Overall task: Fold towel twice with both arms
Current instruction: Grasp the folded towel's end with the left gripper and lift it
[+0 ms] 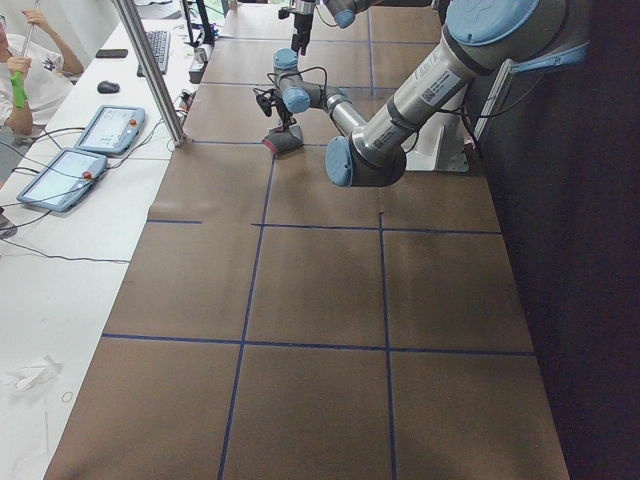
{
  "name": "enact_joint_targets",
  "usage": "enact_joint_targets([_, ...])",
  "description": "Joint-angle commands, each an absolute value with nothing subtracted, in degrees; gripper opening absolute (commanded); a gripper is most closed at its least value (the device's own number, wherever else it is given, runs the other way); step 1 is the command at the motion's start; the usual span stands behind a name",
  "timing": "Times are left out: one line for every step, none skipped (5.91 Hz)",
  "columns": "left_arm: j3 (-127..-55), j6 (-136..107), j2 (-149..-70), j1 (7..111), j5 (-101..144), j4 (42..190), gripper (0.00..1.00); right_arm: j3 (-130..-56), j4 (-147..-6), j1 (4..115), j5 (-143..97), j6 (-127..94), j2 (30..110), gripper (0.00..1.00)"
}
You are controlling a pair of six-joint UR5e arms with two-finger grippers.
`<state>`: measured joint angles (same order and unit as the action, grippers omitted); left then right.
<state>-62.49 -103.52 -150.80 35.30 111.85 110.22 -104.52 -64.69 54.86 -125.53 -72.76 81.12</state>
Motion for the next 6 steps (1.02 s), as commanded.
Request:
enact_joint_targets([-58.3,-103.4,-154.6,32.8,110.0,111.5,0.0,-105.6,-64.7,55.4,-125.6,-69.6,84.1,1.0])
enact_joint_targets([-56.9,-103.4,-154.9,31.4,107.9,113.4,0.0,-105.6,-64.7,55.4,-125.6,-69.6,84.1,1.0])
enact_joint_targets([-55.4,-102.3,-155.0,30.6,107.8,115.5,0.0,-105.7,-64.7,55.4,-125.6,-69.6,84.1,1.0])
enact_joint_targets([-55.4,-101.7,-155.1,30.0,107.8,115.5,0.0,-105.8,-64.7,55.5,-125.6,-69.6,84.1,1.0])
enact_joint_targets([-55.4,-101.7,-155.1,29.9,107.8,115.6,0.33,-105.9,-64.7,55.4,-125.6,-69.6,84.1,1.0])
enact_joint_targets([-55.6,-101.2,-155.1,30.0,107.8,115.7,0.99,-105.9,-64.7,55.5,-125.6,-69.6,84.1,1.0])
